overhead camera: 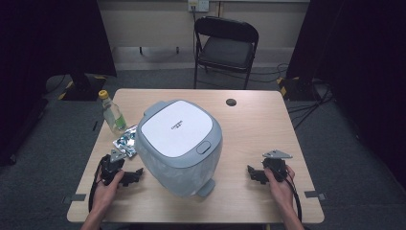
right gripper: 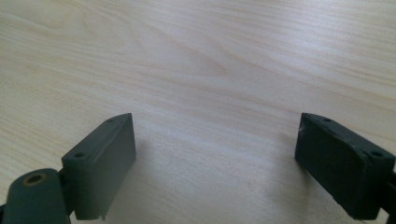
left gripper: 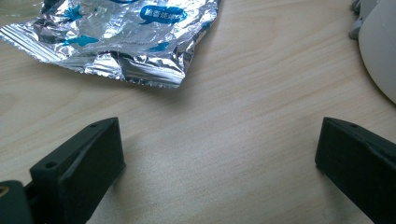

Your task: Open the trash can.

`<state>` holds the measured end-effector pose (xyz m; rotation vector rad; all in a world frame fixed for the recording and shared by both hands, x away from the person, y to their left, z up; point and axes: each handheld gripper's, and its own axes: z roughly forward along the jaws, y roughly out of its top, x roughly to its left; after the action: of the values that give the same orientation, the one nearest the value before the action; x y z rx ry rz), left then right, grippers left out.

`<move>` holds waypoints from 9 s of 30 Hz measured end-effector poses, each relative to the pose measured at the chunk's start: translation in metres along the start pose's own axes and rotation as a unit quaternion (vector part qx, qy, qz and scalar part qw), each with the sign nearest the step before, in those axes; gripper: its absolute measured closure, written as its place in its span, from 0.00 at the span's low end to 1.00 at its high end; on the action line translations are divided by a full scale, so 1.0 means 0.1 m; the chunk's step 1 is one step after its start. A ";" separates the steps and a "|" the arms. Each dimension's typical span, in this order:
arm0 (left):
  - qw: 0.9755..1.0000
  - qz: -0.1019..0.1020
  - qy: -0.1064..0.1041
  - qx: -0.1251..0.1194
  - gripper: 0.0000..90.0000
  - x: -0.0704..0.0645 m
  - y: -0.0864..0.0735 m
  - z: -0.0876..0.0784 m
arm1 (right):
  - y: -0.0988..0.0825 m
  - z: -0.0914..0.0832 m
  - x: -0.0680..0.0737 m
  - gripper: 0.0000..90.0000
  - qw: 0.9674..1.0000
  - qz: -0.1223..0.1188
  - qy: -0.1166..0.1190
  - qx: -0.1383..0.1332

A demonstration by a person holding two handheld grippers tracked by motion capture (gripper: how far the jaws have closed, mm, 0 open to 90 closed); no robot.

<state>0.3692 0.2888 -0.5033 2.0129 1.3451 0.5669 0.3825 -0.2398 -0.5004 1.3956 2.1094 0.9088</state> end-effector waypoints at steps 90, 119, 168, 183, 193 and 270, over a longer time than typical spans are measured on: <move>0.994 0.038 -0.063 -0.083 0.46 -0.61 0.69 0.42 | 0.91 0.29 0.42 0.18 0.991 -0.028 0.091 -0.098; 0.987 0.047 -0.125 -0.088 0.72 -1.05 0.81 0.60 | 0.56 -0.10 0.26 0.35 0.990 -0.026 0.105 -0.094; 0.965 0.018 -0.230 -0.126 0.27 -0.58 1.05 -0.23 | -0.02 -0.03 -0.04 0.17 0.998 -0.045 0.047 -0.005; 0.948 0.057 -0.234 -0.206 0.59 -0.69 1.41 -0.86 | -0.02 -0.02 -0.05 0.15 0.998 -0.047 0.052 -0.004; 0.931 0.105 -0.256 -0.239 0.67 -0.91 1.65 -1.24 | -0.02 -0.02 -0.05 0.15 0.998 -0.047 0.052 -0.004; 0.884 0.160 -0.390 -0.204 0.90 -1.74 1.81 -1.23 | -0.02 -0.02 -0.03 0.15 0.998 -0.046 0.047 -0.003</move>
<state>0.3384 0.1130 -0.2880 1.7986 0.3714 0.1106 0.3816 -0.2439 -0.5003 1.2647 2.2180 0.9611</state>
